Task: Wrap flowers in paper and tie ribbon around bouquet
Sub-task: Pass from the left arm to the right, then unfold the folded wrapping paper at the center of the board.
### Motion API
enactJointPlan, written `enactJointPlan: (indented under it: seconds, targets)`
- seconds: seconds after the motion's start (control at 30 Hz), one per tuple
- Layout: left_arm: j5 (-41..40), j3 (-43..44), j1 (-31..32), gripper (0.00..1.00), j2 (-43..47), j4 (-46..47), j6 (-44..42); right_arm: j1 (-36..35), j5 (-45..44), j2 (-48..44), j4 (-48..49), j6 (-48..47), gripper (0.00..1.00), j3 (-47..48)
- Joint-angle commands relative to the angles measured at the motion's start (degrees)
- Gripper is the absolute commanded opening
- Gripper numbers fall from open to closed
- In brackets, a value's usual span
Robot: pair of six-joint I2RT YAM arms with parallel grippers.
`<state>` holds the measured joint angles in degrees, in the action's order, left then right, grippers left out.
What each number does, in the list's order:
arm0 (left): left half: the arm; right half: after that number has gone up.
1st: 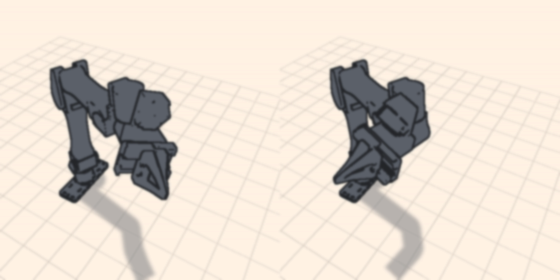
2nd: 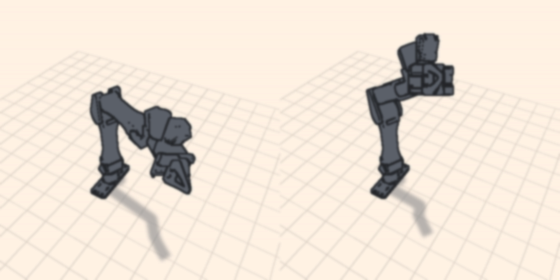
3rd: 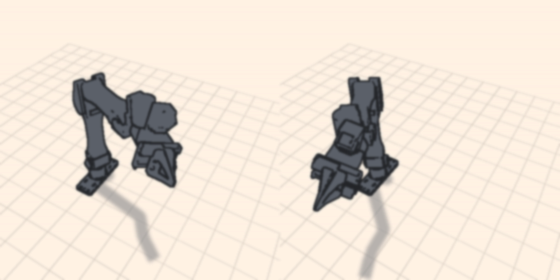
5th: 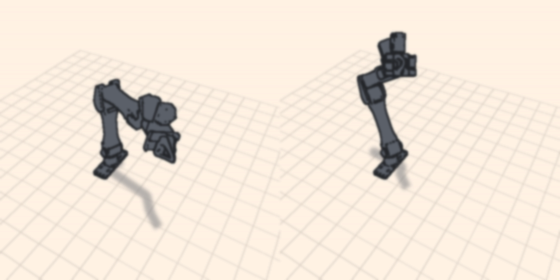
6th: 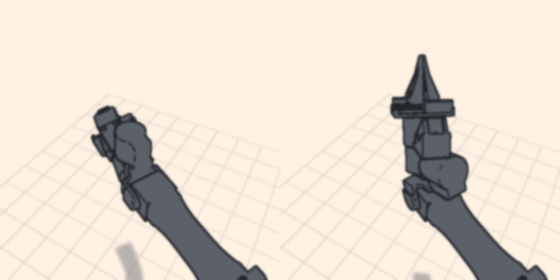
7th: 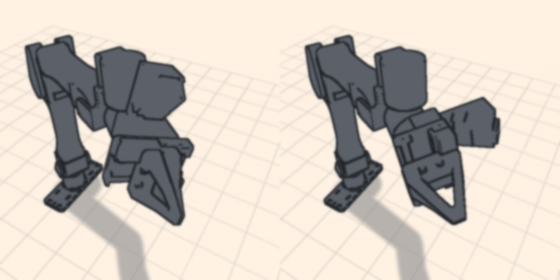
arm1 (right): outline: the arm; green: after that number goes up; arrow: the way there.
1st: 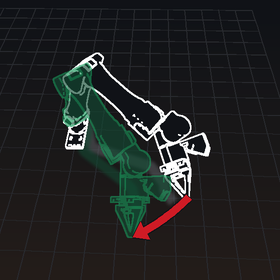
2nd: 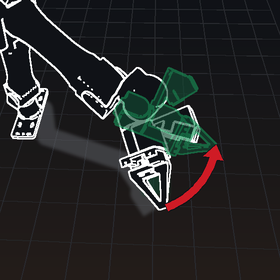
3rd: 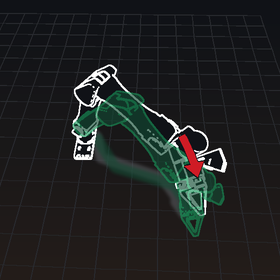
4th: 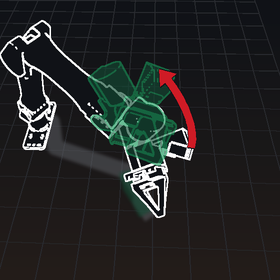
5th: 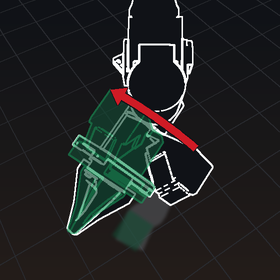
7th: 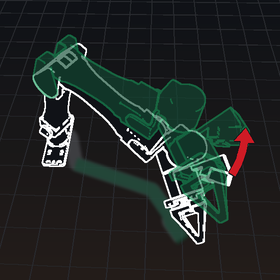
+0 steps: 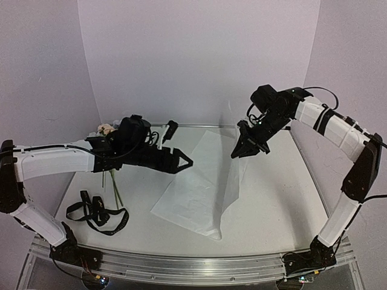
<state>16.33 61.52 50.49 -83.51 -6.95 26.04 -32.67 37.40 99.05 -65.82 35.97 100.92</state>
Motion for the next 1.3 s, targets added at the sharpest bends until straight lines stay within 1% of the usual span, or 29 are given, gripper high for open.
enactJointPlan:
  seconds: [0.0, 0.1, 0.17, 0.2, 0.33, 0.47, 0.7, 0.8, 0.93, 1.0, 1.1, 1.17, 1.27]
  targets:
    - [-3.67, 0.82, -6.69, 0.76, -5.55, -1.6, 2.46, -0.12, -0.76, -3.6, -1.02, -1.2, 0.0, -1.7]
    - [-7.18, 6.77, -7.08, 0.76, -13.16, -6.45, -1.8, -0.12, -0.96, -4.94, -1.08, -1.35, 0.0, -3.37]
    - [-11.48, 11.58, -7.41, 0.76, -17.78, -10.4, -3.8, -0.12, -1.51, -5.99, -1.03, -1.57, 0.0, -4.56]
    - [-12.04, 12.76, -8.03, 0.76, -19.69, -10.85, -4.81, -0.12, -1.66, -6.42, -1.01, -1.62, 0.0, -5.14]
    - [-10.77, 17.01, -10.83, 0.8, -25.12, -10.39, -7.51, -0.13, -1.83, -7.52, -1.03, -1.51, 0.0, -7.26]
    - [-9.42, 23.06, -12.37, 0.81, -30.81, -12.38, -10.06, -0.14, -2.96, -9.15, -0.94, -2.23, 0.0, -9.73]
    - [-4.36, 35.23, -12.7, 0.72, -42.79, -17.12, -12.25, -0.13, -4.06, -10.94, -0.86, -2.85, 0.0, -12.2]
    - [-4.23, 37.82, -12.7, 0.69, -45.34, -18.02, -11.65, -0.12, -4.2, -11.57, -0.78, -2.97, 0.0, -12.99]
    - [-4.82, 39.22, -12.7, 0.67, -47.29, -18.42, -11.08, -0.13, -4.4, -12.43, -0.71, -3.28, 0.0, -13.83]
    - [-4.46, 39.29, -12.7, 0.64, -47.76, -18.29, -10.88, -0.12, -4.43, -12.84, -0.73, -3.46, 0.0, -14.16]
    - [-3.06, 39.22, -12.71, 0.55, -48.08, -18.1, -10.38, -0.14, -4.74, -13.33, -0.77, -3.84, 0.0, -14.82]
    - [-2.27, 39.01, -12.7, 0.46, -48.07, -18.0, -9.99, -0.12, -5.17, -13.6, -0.71, -4.07, 0.0, -15.33]
    - [-1.45, 38.35, -12.7, 0.29, -47.72, -17.8, -9.06, -0.12, -5.87, -13.83, -0.75, -4.47, 0.0, -15.78]
